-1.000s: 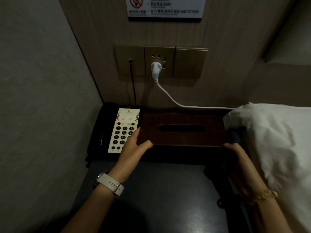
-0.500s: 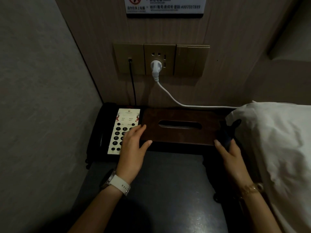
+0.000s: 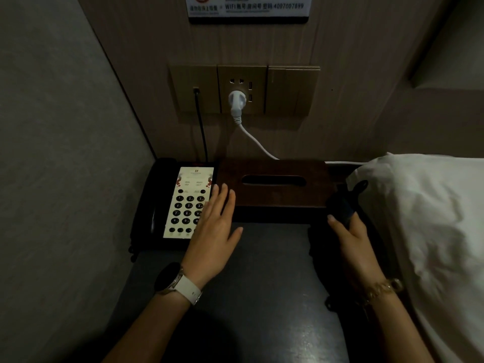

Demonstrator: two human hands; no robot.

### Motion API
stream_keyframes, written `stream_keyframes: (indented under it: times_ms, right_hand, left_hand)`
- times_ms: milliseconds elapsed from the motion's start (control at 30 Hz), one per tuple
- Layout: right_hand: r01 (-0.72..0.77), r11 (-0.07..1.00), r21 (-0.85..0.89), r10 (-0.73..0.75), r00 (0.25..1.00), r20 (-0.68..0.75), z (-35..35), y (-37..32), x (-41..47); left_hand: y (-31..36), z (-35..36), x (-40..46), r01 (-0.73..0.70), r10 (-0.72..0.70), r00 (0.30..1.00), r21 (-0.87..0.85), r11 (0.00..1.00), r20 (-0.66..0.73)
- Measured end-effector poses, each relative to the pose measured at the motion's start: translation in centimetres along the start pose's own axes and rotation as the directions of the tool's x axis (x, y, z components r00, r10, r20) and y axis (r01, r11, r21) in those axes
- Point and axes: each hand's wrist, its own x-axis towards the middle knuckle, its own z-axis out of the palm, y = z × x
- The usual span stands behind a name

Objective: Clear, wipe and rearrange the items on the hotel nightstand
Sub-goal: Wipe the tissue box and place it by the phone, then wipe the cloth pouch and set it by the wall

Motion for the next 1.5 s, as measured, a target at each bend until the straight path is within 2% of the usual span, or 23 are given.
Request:
stream_keyframes:
  times_ms: [233, 467, 567, 667, 767, 833, 900, 1000, 1133, 1233, 1300, 1367, 1500]
  right_hand:
    - [-0.018, 1.0, 0.003, 0.018, 1.0, 0.013, 0.3, -0.2, -0.2]
    - [0.018, 1.0, -0.014, -0.018, 0.999, -0.05, 0.5, -0.6, -1.7]
    - [-0.016, 0.999, 0.052, 0.019, 0.998, -0.053, 0.4, -0.8, -2.6]
    - [-0.096, 0.969, 0.228, 0.108, 0.993, -0.041, 0.8, -1.0, -4.0]
    - [-0.223, 0.873, 0.434, 0.18, 0.974, 0.139, 1.7, -1.6, -6.4]
    - [-0.282, 0.838, 0.466, 0.169, 0.948, 0.269, 2.5, -1.9, -8.2]
    - [-0.322, 0.811, 0.489, 0.156, 0.924, 0.35, 3.2, -2.2, -9.9]
    - [-0.351, 0.785, 0.511, 0.125, 0.897, 0.424, 3.7, -2.8, -12.0]
    - [-0.348, 0.822, 0.452, 0.118, 0.879, 0.461, 3.7, -3.3, -14.5]
    - [-0.328, 0.867, 0.374, 0.154, 0.891, 0.426, 3.9, -3.7, -16.0]
    - [-0.23, 0.952, 0.203, 0.156, 0.933, 0.325, 3.8, -3.7, -16.4]
    - [-0.131, 0.991, -0.028, 0.135, 0.969, 0.207, 3.5, -3.2, -16.7]
    - [-0.112, 0.929, -0.352, 0.138, 0.989, 0.048, 3.0, -1.0, -17.5]
  left_hand:
    - [0.0, -0.6, -0.2, 0.008, -0.007, 0.999, -0.032, 0.999, 0.033]
    - [1.8, -1.5, -1.7, -0.058, 0.043, 0.99, -0.115, 0.992, -0.133]
    - [2.4, -1.9, -2.5, -0.06, 0.025, 0.983, -0.189, 0.98, -0.184]
    - [3.5, -2.1, -3.2, -0.075, 0.022, 0.984, -0.3, 0.951, -0.178]
    - [4.8, -1.9, -4.4, -0.034, 0.005, 0.998, -0.473, 0.88, -0.063]
    - [5.7, -2.0, -5.3, 0.048, -0.022, 0.999, -0.619, 0.784, 0.05]
    - [6.5, -2.2, -6.3, 0.144, -0.032, 0.986, -0.751, 0.644, 0.162]
    - [7.2, -2.6, -8.3, 0.214, -0.03, 0.971, -0.817, 0.535, 0.235]
    - [7.2, -3.0, -11.0, 0.231, -0.091, 0.973, -0.853, 0.468, 0.213]
    - [7.0, -3.1, -12.7, 0.247, -0.13, 0.969, -0.858, 0.451, 0.21]
    - [6.6, -2.6, -13.4, 0.291, -0.198, 0.955, -0.836, 0.464, 0.222]
    - [5.8, -1.7, -14.1, 0.361, -0.275, 0.928, -0.787, 0.5, 0.251]
    - [4.7, 0.4, -15.6, 0.451, -0.374, 0.889, -0.651, 0.61, 0.266]
